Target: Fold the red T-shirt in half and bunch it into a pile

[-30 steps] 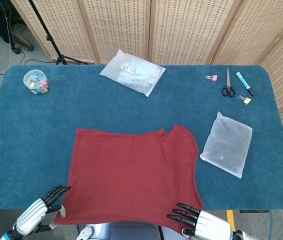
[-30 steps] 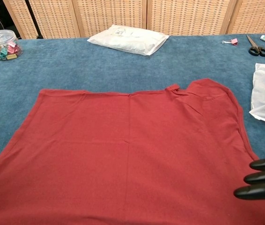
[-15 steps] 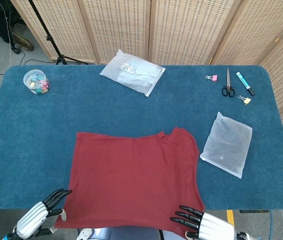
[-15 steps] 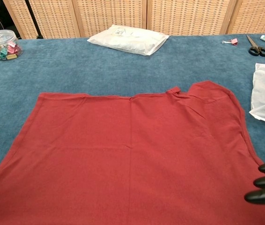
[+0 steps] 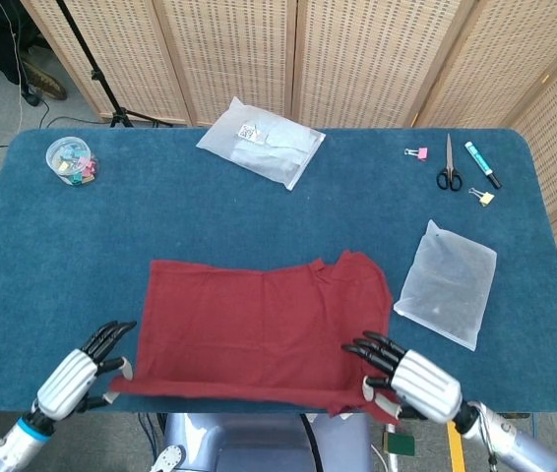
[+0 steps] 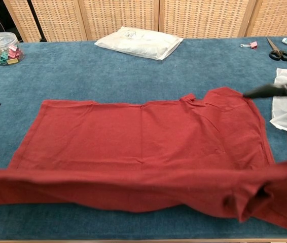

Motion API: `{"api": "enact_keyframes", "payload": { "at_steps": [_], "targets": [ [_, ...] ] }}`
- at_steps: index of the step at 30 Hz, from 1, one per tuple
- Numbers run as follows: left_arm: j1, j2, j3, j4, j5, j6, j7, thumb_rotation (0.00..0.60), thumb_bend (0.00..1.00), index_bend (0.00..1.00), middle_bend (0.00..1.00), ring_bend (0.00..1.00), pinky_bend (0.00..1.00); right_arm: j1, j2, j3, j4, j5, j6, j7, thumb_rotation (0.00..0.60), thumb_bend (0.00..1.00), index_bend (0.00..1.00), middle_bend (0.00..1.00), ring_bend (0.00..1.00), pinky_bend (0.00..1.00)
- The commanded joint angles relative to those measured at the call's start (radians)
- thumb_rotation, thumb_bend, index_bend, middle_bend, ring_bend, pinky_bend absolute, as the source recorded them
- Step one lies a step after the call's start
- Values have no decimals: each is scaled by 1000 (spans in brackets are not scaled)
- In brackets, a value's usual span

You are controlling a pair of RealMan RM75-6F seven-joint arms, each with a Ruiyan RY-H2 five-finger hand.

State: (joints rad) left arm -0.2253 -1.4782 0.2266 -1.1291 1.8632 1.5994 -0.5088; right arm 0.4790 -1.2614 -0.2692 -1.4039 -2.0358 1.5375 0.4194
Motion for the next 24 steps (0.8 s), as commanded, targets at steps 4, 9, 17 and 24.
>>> {"api": "enact_keyframes", "payload": {
  "at_steps": [4,9,17,24],
  "targets": [
    [-111,53,-117,-136,-140,-204,111,600,530,745,0,0,0,76,27,111,-53,169,-149,54,600,647,653,51,0,0],
    [-157,65,-167,-173,-211,-300,162,600,530,746,0,0,0,113,22,160,-51,247,-235,70,600,646,653,51,0,0],
    [-228,55,-241,-170,-310,-427,201,600,529,746,0,0,0,182,-20,240,-13,363,-384,90,600,646,652,51,0,0],
    [-281,26,-282,-134,-375,-522,240,600,529,746,0,0,0,230,-54,295,47,447,-490,85,600,646,652,51,0,0]
  ]
}}
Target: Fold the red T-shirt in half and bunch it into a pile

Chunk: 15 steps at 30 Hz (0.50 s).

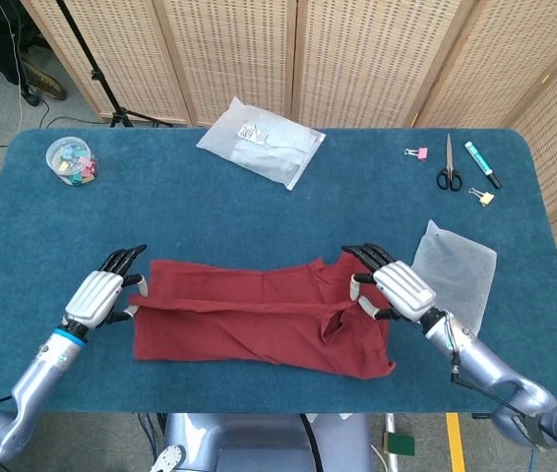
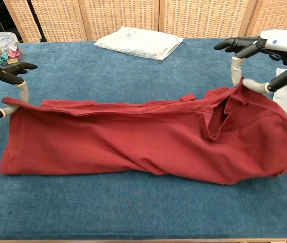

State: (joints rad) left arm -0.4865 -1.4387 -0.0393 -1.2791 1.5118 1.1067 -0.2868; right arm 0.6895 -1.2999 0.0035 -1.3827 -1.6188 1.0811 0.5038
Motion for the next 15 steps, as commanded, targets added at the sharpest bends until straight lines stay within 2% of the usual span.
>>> {"api": "enact_keyframes", "payload": {
  "at_steps": [1,15],
  "targets": [
    [-25,-19,-20,21,-31,-38,23,600,529,746,0,0,0,24,-20,28,34,39,-44,2,600,646,653,51,0,0],
    [-82,-105,-69,135,-104,-113,24,600,529,746,0,0,0,74,-64,104,160,162,-167,28,600,646,653,51,0,0]
  ]
}}
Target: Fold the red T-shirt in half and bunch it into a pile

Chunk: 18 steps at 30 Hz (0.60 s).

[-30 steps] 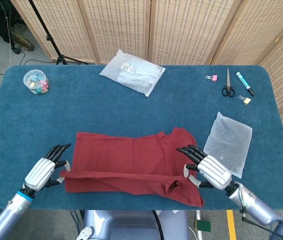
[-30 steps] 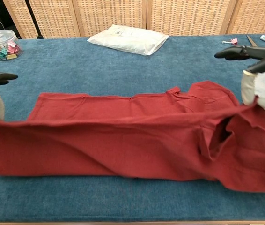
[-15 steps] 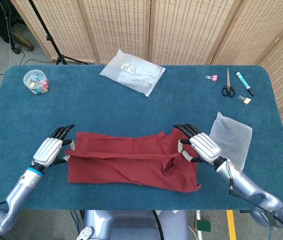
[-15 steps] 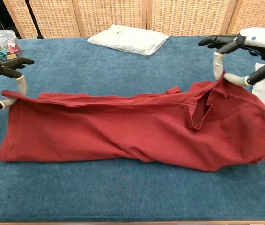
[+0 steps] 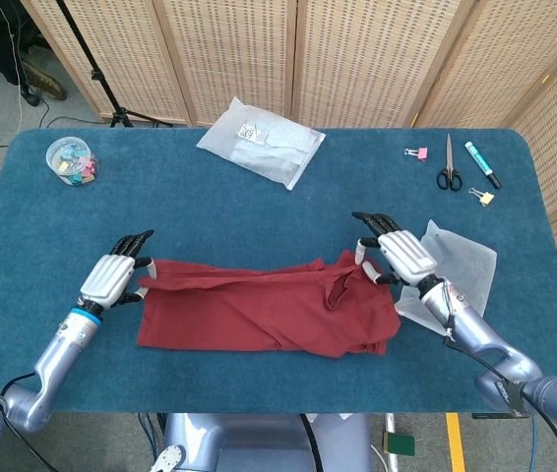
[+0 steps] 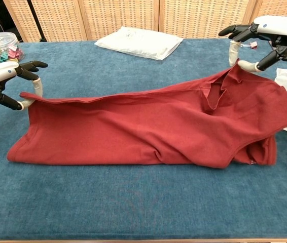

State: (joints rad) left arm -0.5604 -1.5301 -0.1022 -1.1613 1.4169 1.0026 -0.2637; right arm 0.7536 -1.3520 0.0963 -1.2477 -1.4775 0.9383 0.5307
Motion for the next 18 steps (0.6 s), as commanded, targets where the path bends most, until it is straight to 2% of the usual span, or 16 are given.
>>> {"api": "enact_keyframes", "payload": {
  "at_steps": [1,10,18],
  "targets": [
    [-11,-20,-7,26,-13,-13,3,600,529,746,0,0,0,13,-17,14,39,29,-36,1,600,646,653,52,0,0],
    [-37,-68,-21,92,-36,-39,14,600,528,746,0,0,0,32,-68,30,138,71,-105,5,600,646,653,51,0,0],
    [-52,-102,-25,142,-34,-36,25,600,521,746,0,0,0,43,-96,35,185,85,-136,1,600,646,653,51,0,0]
  ]
}}
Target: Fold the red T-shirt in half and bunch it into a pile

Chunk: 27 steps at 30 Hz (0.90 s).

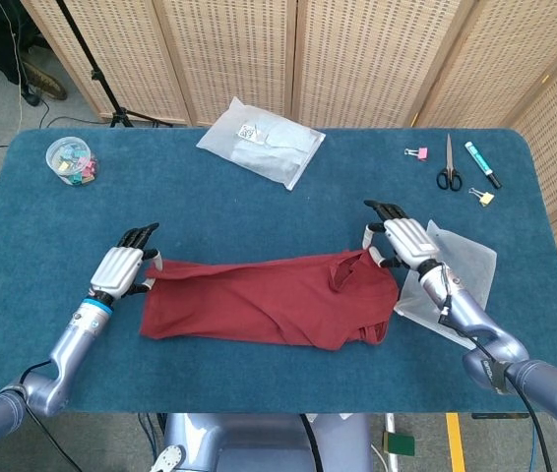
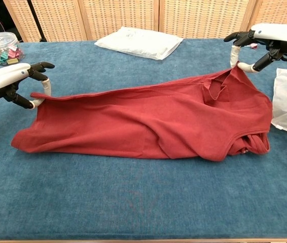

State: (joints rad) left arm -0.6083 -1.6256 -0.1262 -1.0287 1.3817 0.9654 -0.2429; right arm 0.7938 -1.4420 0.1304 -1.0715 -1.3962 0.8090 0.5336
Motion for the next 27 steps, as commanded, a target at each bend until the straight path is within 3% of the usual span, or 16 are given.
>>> {"api": "enact_keyframes", "payload": {
  "at_steps": [1,7,9,10,12,14,15,17,21,27],
  "targets": [
    [-6,-12,-1,16,2,2,7,600,519,746,0,0,0,3,-10,1,15,5,-11,-3,600,646,653,51,0,0],
    [-19,-45,-3,67,7,11,27,600,510,746,0,0,0,7,-38,0,61,14,-35,-17,600,648,653,51,0,0],
    [-22,-52,-3,78,8,13,34,600,488,716,0,0,0,7,-42,-1,71,19,-43,-28,600,626,561,28,0,0],
    [-23,-55,-1,82,10,14,36,600,476,669,0,0,0,8,-43,-2,73,25,-52,-37,600,577,471,18,0,0],
    [-25,-59,1,87,12,13,30,600,445,403,0,0,0,11,-32,-6,62,41,-88,-58,600,292,126,0,0,0],
    [-26,-61,1,90,12,12,25,600,431,184,0,0,0,9,-22,-2,50,58,-100,-80,600,72,3,0,0,0],
    [-27,-62,1,93,12,12,21,600,426,82,0,0,0,3,-19,5,41,71,-88,-103,600,15,0,0,0,0],
    [-26,-61,0,94,13,16,14,600,420,14,0,0,0,-10,-6,11,15,84,-65,-146,600,1,0,0,0,0],
    [-22,-57,1,93,17,29,2,600,402,0,0,0,0,-32,20,23,-44,106,-23,-214,600,0,0,0,0,0],
    [-4,-8,-14,34,-1,52,-4,600,310,0,0,0,0,-99,131,25,-227,80,91,-244,600,0,0,0,0,0]
  ]
}}
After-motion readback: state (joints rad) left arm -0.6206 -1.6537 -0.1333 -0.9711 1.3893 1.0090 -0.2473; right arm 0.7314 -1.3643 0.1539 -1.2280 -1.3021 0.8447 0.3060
